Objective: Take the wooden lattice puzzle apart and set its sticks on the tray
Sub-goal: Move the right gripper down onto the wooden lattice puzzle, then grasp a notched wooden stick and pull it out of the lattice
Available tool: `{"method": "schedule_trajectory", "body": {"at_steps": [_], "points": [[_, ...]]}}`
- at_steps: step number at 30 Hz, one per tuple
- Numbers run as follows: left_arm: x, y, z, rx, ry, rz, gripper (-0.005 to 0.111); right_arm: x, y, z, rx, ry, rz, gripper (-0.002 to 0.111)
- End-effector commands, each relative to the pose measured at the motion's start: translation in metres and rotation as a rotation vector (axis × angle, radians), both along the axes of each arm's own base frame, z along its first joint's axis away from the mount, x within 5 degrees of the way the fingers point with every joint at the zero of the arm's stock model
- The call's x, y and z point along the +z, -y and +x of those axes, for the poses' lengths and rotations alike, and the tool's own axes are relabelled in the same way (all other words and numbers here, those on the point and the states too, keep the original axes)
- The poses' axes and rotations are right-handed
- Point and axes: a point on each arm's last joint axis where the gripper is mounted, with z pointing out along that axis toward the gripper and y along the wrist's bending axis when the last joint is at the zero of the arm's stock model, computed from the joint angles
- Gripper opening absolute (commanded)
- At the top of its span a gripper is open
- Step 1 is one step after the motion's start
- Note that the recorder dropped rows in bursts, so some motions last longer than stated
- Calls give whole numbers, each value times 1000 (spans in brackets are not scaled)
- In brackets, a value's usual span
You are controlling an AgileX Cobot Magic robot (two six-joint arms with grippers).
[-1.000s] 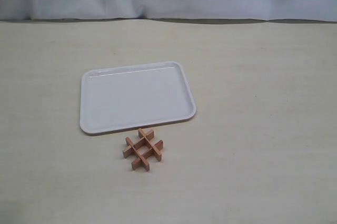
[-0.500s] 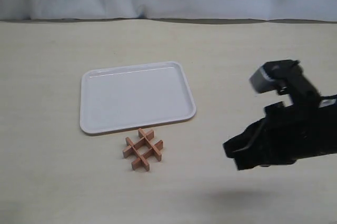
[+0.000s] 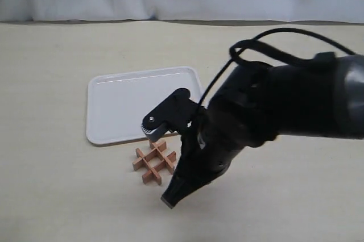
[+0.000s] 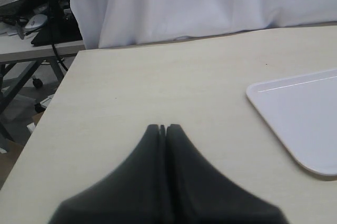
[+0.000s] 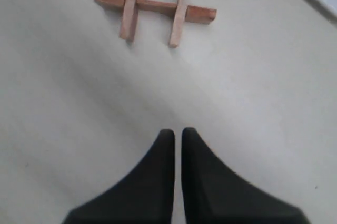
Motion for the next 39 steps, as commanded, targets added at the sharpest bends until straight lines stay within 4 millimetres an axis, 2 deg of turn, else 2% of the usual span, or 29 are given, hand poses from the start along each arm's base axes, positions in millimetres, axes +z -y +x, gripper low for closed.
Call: {"method": "schedule_trajectory", "body": {"at_steps": [1, 4, 8, 11, 15, 17, 18, 19, 21, 23, 26, 32, 39], "points": [[1, 0, 0, 5, 19, -2, 0, -17, -15, 19, -26, -9, -13, 5], [1, 0, 0, 5, 19, -2, 0, -26, -24, 26, -59, -21, 36, 22], [1, 0, 0, 5, 19, -2, 0, -23, -29, 30, -82, -13, 79, 34], [1, 0, 0, 5, 19, -2, 0, -26, -30, 31, -77, -3, 79, 34], [1, 0, 0, 5, 19, -2, 0, -47, -30, 34, -66, -31, 39, 34], [1, 0, 0, 5, 19, -2, 0, -54, -31, 36, -78, -34, 41, 34], [1, 0, 0, 5, 19, -2, 0, -56, -31, 37, -101, -32, 49, 29], [1, 0, 0, 5, 19, -2, 0, -57, -32, 38, -101, -22, 56, 17], [1, 0, 0, 5, 19, -2, 0, -56, -33, 39, -101, -12, 65, 5], [1, 0, 0, 5, 19, -1, 0, -56, -33, 38, -101, -14, 63, 5], [1, 0, 0, 5, 19, -1, 0, -47, -32, 37, -102, -5, 69, 5], [1, 0, 0, 5, 19, -1, 0, -13, -30, 35, -99, 68, 123, 5], [1, 0, 0, 5, 19, -1, 0, 21, -27, 38, -21, 240, 156, 5]]}}
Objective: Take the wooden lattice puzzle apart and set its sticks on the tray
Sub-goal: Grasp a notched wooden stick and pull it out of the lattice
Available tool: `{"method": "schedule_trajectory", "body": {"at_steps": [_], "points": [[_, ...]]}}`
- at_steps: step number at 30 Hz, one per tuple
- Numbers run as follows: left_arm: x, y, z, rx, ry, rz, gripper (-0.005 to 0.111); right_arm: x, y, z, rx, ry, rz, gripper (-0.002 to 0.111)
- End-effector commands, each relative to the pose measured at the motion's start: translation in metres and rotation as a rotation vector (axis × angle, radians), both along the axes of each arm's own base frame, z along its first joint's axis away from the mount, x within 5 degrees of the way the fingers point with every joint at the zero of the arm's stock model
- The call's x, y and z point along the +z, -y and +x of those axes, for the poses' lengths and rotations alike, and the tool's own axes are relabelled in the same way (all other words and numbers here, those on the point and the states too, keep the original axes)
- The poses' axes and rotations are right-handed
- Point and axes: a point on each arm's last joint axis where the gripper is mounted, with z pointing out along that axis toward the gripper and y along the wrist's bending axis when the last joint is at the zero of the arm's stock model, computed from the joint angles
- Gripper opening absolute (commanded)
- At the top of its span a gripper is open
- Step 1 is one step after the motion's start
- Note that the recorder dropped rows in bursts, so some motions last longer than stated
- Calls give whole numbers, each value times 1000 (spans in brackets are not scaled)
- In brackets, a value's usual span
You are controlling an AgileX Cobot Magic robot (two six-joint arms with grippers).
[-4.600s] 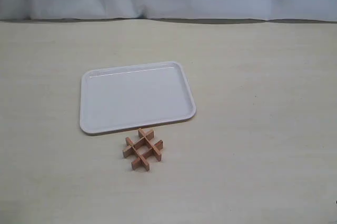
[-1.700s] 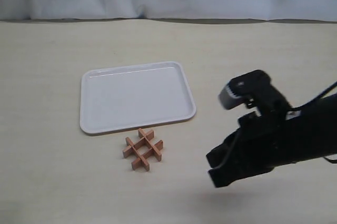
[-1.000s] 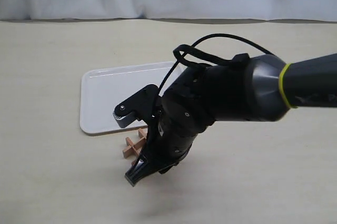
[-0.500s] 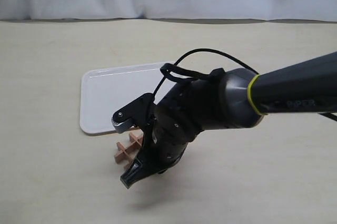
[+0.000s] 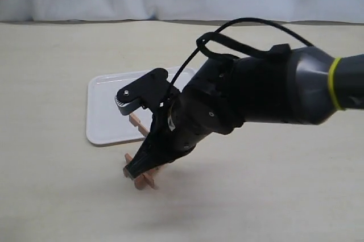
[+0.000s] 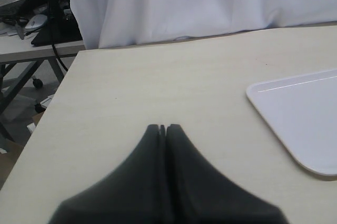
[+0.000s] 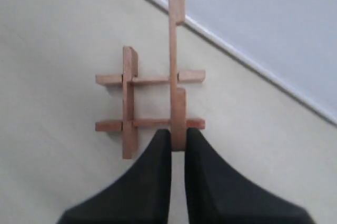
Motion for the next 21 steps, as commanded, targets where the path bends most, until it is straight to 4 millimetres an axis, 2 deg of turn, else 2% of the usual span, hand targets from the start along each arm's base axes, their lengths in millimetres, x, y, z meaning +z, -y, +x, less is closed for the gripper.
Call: {"method": "schedule_trajectory", "body": {"at_steps": [1, 6, 10, 18, 21], "points": [[1, 0, 0, 6, 19, -2, 0, 20, 0, 5, 50, 133, 23, 5], [1, 0, 0, 6, 19, -2, 0, 23, -6, 14, 111, 253, 53, 5], [1, 0, 0, 5, 19, -4, 0, 14, -3, 28, 94, 288, 79, 5], [1, 0, 0, 5, 19, -4, 0, -17, 30, 76, -161, 33, 6, 5], [1, 0, 0, 5, 19, -4, 0, -26, 31, 90, -209, -28, 3, 5]]}}
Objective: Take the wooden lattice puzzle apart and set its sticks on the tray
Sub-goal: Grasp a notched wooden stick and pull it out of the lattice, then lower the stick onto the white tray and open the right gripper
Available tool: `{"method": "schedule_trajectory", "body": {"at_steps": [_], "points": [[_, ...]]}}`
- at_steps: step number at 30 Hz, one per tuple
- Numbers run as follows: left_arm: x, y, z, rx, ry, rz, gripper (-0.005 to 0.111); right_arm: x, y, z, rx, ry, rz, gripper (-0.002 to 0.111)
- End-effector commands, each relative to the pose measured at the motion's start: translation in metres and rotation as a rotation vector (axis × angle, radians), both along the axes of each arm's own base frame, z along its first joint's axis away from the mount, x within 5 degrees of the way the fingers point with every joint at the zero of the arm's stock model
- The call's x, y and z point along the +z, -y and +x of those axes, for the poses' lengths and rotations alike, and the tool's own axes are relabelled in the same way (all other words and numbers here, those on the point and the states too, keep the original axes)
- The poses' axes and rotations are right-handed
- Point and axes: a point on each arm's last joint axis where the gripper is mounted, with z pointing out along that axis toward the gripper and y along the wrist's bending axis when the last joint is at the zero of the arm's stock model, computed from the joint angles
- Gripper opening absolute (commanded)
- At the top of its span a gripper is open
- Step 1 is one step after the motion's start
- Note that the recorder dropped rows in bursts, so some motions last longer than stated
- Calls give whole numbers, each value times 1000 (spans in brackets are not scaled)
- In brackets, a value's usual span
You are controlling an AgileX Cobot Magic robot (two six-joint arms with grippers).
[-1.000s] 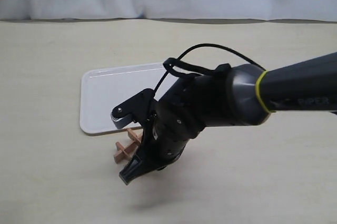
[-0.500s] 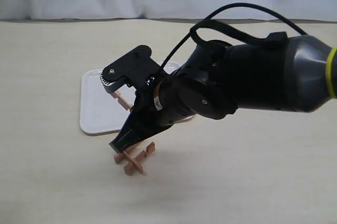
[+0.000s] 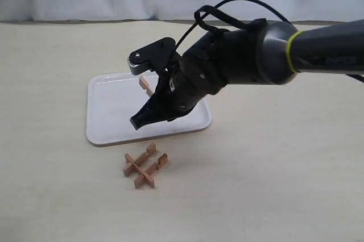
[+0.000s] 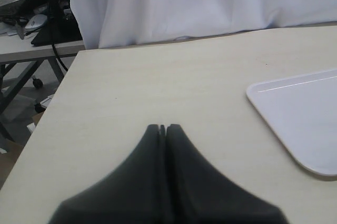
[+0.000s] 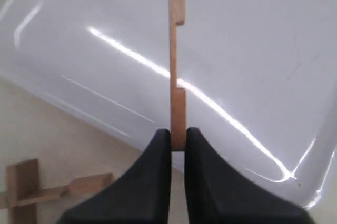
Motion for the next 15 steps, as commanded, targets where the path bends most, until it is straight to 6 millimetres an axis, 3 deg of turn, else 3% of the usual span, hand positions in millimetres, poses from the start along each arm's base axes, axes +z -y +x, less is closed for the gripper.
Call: {"method": "schedule_trajectory", "body": {"at_steps": [1, 7, 15], "points": [[1, 0, 0, 5, 19, -4, 0, -11, 4, 21, -78, -87, 5, 5], [1, 0, 0, 5, 19, -4, 0, -12, -1, 33, -76, -67, 14, 5], [1, 0, 0, 5, 19, -4, 0, -13, 0, 32, -73, -80, -5, 32]]}}
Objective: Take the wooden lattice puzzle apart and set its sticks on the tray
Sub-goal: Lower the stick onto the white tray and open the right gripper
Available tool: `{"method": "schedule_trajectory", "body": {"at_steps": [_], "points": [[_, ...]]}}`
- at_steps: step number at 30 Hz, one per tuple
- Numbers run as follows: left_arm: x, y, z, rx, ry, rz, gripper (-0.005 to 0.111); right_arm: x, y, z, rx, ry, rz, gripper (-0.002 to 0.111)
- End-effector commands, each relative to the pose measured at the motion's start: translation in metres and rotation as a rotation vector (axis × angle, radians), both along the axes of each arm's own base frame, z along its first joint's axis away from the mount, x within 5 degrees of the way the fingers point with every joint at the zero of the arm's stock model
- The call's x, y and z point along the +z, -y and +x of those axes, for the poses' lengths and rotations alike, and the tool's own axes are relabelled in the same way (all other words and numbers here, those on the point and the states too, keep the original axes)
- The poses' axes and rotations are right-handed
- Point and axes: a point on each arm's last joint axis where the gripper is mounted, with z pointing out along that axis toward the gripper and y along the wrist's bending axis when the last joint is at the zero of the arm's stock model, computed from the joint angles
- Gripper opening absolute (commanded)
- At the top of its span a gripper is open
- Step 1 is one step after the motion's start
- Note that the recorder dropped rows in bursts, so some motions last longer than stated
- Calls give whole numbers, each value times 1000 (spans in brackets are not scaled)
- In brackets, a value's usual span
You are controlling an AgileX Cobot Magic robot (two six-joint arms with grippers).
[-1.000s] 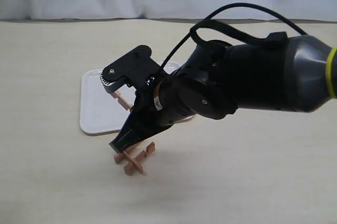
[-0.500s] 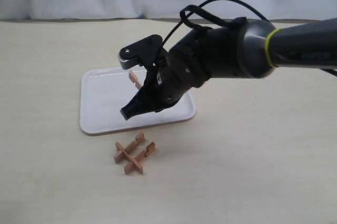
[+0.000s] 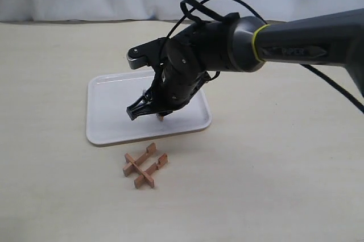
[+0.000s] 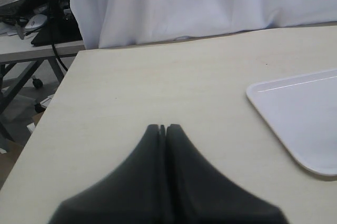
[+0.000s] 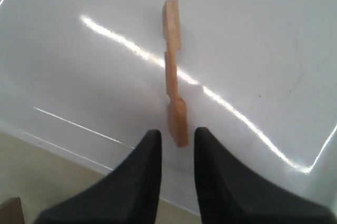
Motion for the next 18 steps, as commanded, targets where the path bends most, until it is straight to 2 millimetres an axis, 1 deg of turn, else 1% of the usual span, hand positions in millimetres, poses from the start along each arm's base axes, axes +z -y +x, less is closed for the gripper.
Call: {"method": "schedule_trajectory", "body": {"at_steps": [1, 3, 6, 12, 16, 18], "points": [[1, 0, 0, 5, 19, -4, 0, 2, 1, 3, -5, 11, 2, 35], [1, 0, 0, 5, 19, -4, 0, 3, 1, 3, -5, 10, 2, 37], [1, 0, 0, 5, 19, -4, 0, 7, 1, 1, -12, 2, 8, 37], [1, 0, 0, 5, 19, -4, 0, 35, 5, -8, -22, -8, 7, 37], [1, 0, 0, 5, 19, -4, 0, 54, 9, -23, -15, -84, -5, 37], [1, 0, 0, 5, 19, -4, 0, 60, 8, -31, 31, -136, 9, 37]]}}
